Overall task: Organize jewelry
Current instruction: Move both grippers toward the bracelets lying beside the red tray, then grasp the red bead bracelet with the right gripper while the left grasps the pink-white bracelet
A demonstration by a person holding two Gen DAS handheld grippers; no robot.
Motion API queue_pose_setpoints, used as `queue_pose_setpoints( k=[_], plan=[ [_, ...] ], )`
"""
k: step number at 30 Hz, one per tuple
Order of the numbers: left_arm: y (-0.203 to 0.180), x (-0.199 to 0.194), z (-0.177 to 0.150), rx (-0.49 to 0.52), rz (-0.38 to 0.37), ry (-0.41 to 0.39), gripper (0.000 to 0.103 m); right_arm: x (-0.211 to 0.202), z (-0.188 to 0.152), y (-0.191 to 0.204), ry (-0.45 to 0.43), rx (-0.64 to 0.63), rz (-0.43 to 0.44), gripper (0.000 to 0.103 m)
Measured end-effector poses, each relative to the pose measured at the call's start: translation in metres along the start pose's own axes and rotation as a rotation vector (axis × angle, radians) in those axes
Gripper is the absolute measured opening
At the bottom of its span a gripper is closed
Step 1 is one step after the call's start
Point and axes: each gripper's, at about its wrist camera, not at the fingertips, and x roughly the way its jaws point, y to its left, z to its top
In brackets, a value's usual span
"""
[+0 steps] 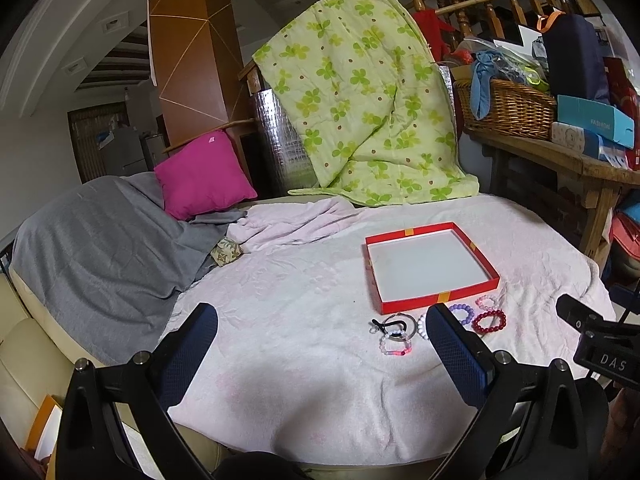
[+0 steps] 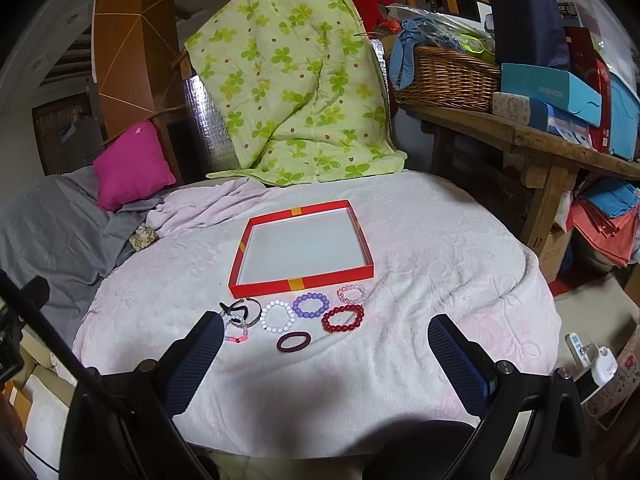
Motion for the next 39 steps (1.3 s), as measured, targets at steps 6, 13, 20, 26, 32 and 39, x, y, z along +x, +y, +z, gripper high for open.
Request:
queue_pose_setpoints(
  k=[6,13,20,26,32,39],
  plan=[
    [-0.001,0.005,0.001,0.003,-0.004,0.01,0.103,0.003,0.008,-0.001,-0.01,0.039,0.025,0.103],
    [-0.003,0.013,0.0,0.011,-0.008,0.02,0.103,0.008,0.011,-0.001,-0.041,0.015,0.008,0.103],
    [-0.005,0.037,-0.003,0.017,-0.011,0.051,0.103,0.027,0.012,-0.007,0.016,0.006,-0.019,0.103],
    [0.002,0.086,-0.014,-0.009,-0.115,0.095,0.103,0.065,0.015,-0.03,0.084,0.031,0.013,0.103],
    [0.014,0.178,-0.052,-0.101,-0.188,0.294,0.103,0.126,0.007,-0.074,0.19,0.044,0.03,0.096],
    [0.003,0.236,-0.075,-0.075,-0.19,0.358,0.103,0.199,-0.005,-0.073,0.337,0.038,0.058,0.08]
  ],
)
